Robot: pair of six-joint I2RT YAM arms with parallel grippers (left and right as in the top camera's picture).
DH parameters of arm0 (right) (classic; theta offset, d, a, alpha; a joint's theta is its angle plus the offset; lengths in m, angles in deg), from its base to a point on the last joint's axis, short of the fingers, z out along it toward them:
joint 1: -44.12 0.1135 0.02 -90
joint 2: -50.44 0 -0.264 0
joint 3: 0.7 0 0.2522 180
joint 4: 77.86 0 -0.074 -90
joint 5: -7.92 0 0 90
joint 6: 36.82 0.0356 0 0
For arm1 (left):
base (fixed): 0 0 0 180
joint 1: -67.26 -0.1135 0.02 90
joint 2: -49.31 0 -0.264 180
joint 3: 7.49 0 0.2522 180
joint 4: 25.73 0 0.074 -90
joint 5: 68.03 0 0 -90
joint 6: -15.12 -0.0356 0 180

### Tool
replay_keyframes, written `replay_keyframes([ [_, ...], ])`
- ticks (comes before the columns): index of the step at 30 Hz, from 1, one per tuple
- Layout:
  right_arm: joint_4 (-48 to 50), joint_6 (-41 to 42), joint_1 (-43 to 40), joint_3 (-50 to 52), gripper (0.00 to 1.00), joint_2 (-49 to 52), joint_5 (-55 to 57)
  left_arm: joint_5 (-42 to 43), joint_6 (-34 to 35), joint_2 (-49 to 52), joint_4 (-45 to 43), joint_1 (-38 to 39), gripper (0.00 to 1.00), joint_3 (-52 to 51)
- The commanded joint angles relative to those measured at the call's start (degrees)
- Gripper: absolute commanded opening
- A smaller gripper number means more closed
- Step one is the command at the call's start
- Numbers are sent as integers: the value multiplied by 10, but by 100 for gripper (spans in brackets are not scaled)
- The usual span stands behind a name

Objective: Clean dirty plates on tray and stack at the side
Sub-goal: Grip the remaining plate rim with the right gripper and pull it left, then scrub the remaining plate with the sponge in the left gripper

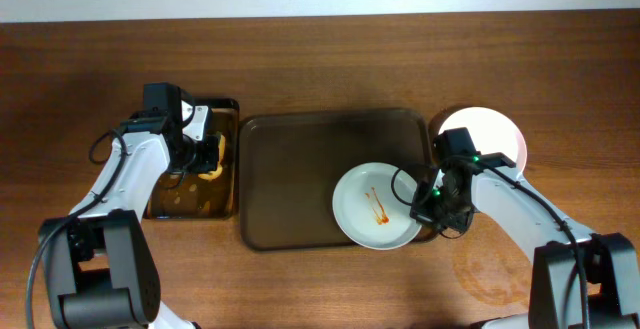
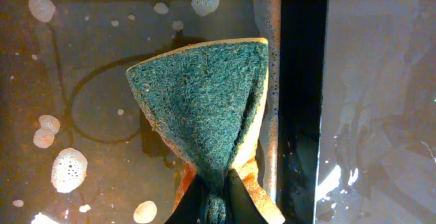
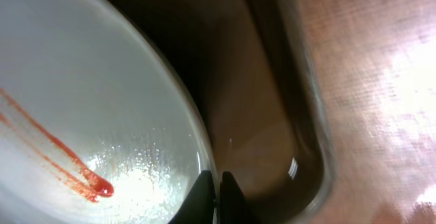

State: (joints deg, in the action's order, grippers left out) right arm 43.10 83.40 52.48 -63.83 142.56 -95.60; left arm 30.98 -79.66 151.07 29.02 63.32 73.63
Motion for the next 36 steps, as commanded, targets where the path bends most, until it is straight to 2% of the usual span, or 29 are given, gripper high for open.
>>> replay_keyframes([
  [1, 31, -12, 4, -5, 4, 5, 0, 9, -7, 6, 0, 7, 0, 2],
  [4, 107, -12, 24, -23, 4, 5, -9, 13, -7, 4, -1, 17, 0, 7],
  [9, 216, -5, 95, -24, 4, 5, 21, 96, -7, -38, -2, 47, 0, 16],
  [10, 218, 8, 106, -24, 4, 5, 45, 114, -4, -46, -2, 59, 0, 16],
  [12, 226, 21, 119, -24, 4, 11, 65, 149, 44, -48, -2, 89, 0, 15],
  [15, 233, 40, 120, -24, 4, 33, 65, 153, 109, -48, -4, 136, 0, 13],
  [19, 240, 48, 120, -24, 4, 64, 63, 154, 118, -48, -29, 212, 0, 12],
  [22, 239, 48, 119, -24, 4, 68, 63, 153, 164, -46, -59, 245, 0, 6],
  [28, 236, 48, 119, -24, 4, 68, 60, 151, 318, -30, -133, 289, 0, -29],
  [36, 236, 48, 119, -24, 4, 68, 61, 223, 349, 34, -211, 336, 0, -36],
])
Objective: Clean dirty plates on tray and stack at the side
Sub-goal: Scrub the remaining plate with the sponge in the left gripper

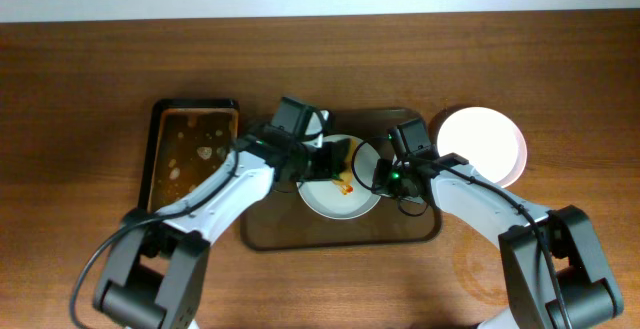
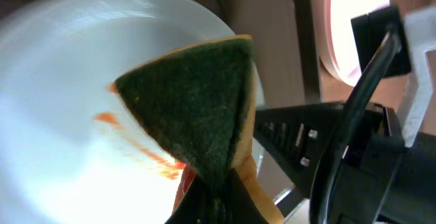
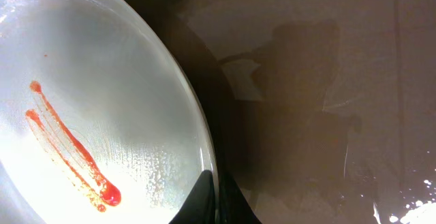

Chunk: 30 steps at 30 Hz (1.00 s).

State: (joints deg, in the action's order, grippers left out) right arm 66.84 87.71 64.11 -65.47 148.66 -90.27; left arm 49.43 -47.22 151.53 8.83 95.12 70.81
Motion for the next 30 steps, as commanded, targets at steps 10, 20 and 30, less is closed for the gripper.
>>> replay_keyframes([
  [10, -3, 5, 2, -8, 4, 7, 7, 51, 51, 84, -37, 38, 0, -8],
  [20, -7, 5, 2, -8, 4, 7, 7, -76, 35, 113, -34, 37, 0, -7],
  [30, -21, 5, 2, -8, 4, 7, 8, -108, -99, 58, 1, -79, 0, -7],
])
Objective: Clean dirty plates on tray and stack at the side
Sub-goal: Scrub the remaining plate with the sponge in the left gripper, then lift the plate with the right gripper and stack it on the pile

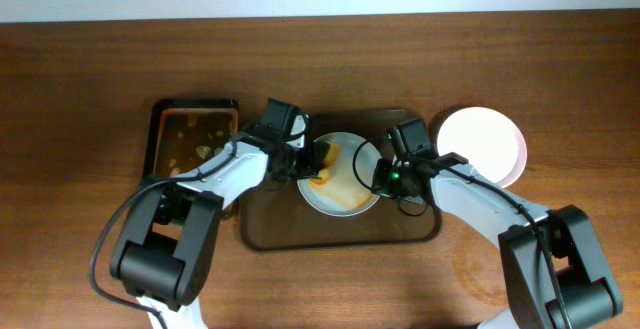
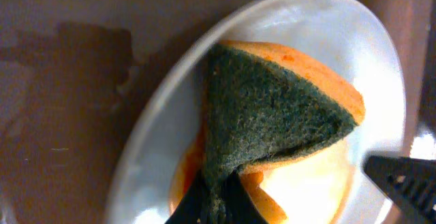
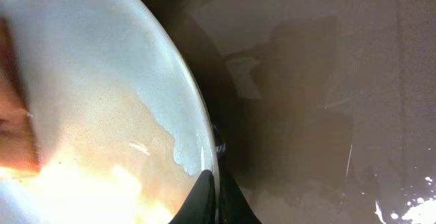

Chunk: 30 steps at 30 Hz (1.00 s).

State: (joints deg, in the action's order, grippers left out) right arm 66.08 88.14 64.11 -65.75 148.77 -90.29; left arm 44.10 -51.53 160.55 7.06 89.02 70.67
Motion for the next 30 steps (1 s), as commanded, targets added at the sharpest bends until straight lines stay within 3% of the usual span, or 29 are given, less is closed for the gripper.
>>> replay_keyframes([
  [1, -15, 0, 2, -5, 4, 6, 8, -54, -72, -58, 36, -20, 0, -5],
  [5, -15, 0, 2, -5, 4, 6, 8, -68, -76, -185, 87, -20, 0, -5],
  [7, -19, 0, 2, -5, 4, 6, 7, -137, -76, -232, 114, -29, 0, -5],
  [13, -68, -80, 2, -44, 4, -37, 24, -145, -76, -237, 183, -141, 0, -6],
  [16, -200, -117, 2, -135, 4, -64, 116, -145, -89, -237, 190, -198, 0, -7],
  [17, -289, -143, 2, -191, 4, -63, 136, -145, -89, -237, 192, -214, 0, -7],
  [19, -390, -167, 2, -255, 4, -63, 139, -145, -89, -237, 192, -229, 0, -9],
  [23, -493, -150, 2, -272, 4, -63, 174, -147, -89, -237, 193, -232, 0, -10],
  [27, -459, -105, 2, -285, 4, -64, 292, -147, -89, -237, 192, -232, 0, -10],
  [30, -411, -106, 3, -316, 4, -64, 299, -147, -89, -237, 192, -232, 0, -11],
])
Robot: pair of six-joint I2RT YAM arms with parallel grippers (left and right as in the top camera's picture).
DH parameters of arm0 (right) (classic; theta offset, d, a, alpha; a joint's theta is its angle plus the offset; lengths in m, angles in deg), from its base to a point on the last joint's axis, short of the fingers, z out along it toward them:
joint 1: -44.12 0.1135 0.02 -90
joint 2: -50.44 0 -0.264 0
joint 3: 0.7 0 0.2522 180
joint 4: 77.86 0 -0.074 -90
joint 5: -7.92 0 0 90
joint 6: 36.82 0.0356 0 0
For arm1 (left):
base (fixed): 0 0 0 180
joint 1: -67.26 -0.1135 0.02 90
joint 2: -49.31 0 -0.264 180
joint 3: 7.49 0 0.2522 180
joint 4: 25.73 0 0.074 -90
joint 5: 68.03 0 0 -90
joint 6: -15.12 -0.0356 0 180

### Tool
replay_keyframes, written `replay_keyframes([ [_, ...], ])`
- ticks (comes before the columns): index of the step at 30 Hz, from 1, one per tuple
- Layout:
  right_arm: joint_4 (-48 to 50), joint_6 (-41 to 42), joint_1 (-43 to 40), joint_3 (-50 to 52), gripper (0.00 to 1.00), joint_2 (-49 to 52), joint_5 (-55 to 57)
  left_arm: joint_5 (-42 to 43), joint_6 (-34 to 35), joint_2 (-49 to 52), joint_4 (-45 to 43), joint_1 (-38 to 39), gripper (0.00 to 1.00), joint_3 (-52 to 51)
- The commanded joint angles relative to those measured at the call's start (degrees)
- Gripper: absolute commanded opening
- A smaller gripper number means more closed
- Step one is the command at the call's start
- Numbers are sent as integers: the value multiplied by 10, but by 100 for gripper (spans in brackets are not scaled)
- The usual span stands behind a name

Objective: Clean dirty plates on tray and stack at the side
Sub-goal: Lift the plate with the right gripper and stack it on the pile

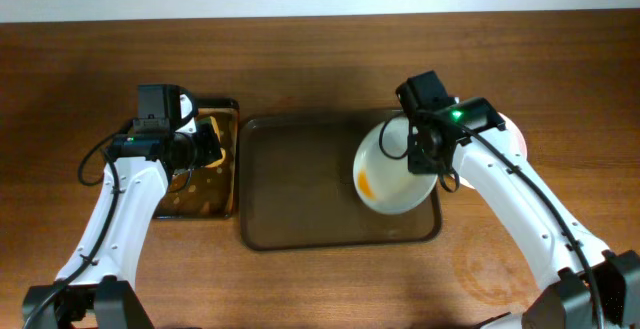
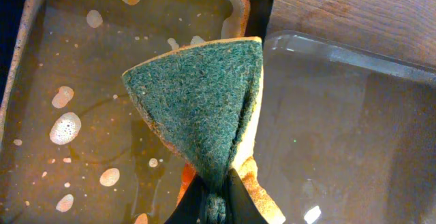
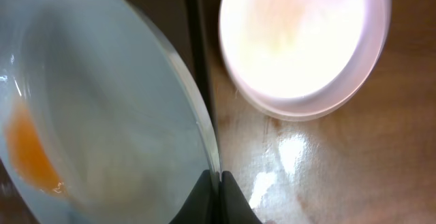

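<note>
A white plate [image 1: 392, 169] with an orange smear [image 3: 28, 154] hangs tilted over the right end of the brown tray [image 1: 300, 184]. My right gripper [image 3: 219, 178] is shut on its rim. My left gripper [image 2: 216, 183] is shut on a green-and-yellow sponge [image 2: 204, 108], held above the black tub of soapy water [image 2: 82, 101] at the tray's left. On the table right of the tray lies a clean white plate [image 3: 306, 40], mostly hidden behind my right arm in the overhead view.
The soapy tub [image 1: 190, 194] stands close against the tray's left edge. Bare wooden table [image 1: 300, 59] stretches behind and in front of the tray. A faint ring mark [image 1: 485, 269] shows on the wood at the front right.
My left gripper has left the plate and now holds the sponge over the soapy tub. My right gripper has raised the plate, now tilted at the tray's right end, only an orange smear left.
At first the sponge was in the tub and my right gripper held the plate, streaked red, at the tray's right. Then the plate was mid-tray with the sponge on it, then smeared orange. Now the sponge is back at the tub and the plate is lifted rightward.
</note>
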State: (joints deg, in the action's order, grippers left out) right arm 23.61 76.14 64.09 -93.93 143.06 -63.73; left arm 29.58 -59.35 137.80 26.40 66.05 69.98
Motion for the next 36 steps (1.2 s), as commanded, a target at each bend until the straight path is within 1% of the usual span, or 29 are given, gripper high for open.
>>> replay_keyframes([
  [1, 9, 7, 3, -38, 4, -7, 19, -2, -11, -10, -1, -2, 0, -6],
  [5, -144, -2, 3, -34, 4, -2, -12, -2, -11, -9, -1, -2, 0, -10],
  [7, -163, -2, 3, -34, 4, -2, -11, -2, -11, -10, -1, -2, 0, -10],
  [9, -141, -2, 2, -34, 4, -2, 17, -2, -11, -10, -1, -2, 0, -10],
  [10, -85, -2, 2, -34, 4, -2, 47, -2, -11, -10, -1, -2, 0, -10],
  [11, -62, -3, 2, -34, 4, -2, 57, -2, -11, -10, -1, -2, 0, -10],
  [14, -47, -13, 6, -35, 4, -2, 90, -31, -11, -10, 0, -2, 0, -10],
  [16, -49, -3, 24, -35, 4, -2, 165, -32, -37, -9, -2, -2, 0, -10],
  [19, -38, 15, 84, -35, 4, -2, 329, -32, -123, -5, -3, -2, 0, -10],
  [20, -33, 15, 103, -35, 4, -2, 365, -32, -141, 0, -3, -2, 0, -10],
  [22, -22, 8, 142, -35, 4, -2, 443, -32, -154, 9, -4, -2, 0, -10],
  [24, -6, -38, 172, -35, 4, -2, 469, -32, -154, 23, -5, -2, 0, -10],
  [26, 6, -56, 186, -35, 4, -2, 468, -32, -154, 36, -5, -2, 0, -10],
  [28, 6, -28, 185, -35, 4, -2, 459, -32, -154, 38, -5, -2, 0, -10],
  [30, 7, 13, 158, -35, 4, -2, 376, -32, -154, 38, -5, -2, 0, -10],
  [31, 7, 37, 123, -35, 4, -2, 314, -32, -154, 38, -5, -2, 0, -10],
  [33, 0, 64, 60, -35, 4, -5, 236, -32, -154, 38, -5, -2, 0, -10],
  [34, -1, 65, 13, -35, 4, -6, 182, -32, -154, 38, -5, -2, 0, -10],
  [36, -1, 65, -116, -35, 4, -6, 38, -32, -154, 38, -5, -2, 0, -10],
])
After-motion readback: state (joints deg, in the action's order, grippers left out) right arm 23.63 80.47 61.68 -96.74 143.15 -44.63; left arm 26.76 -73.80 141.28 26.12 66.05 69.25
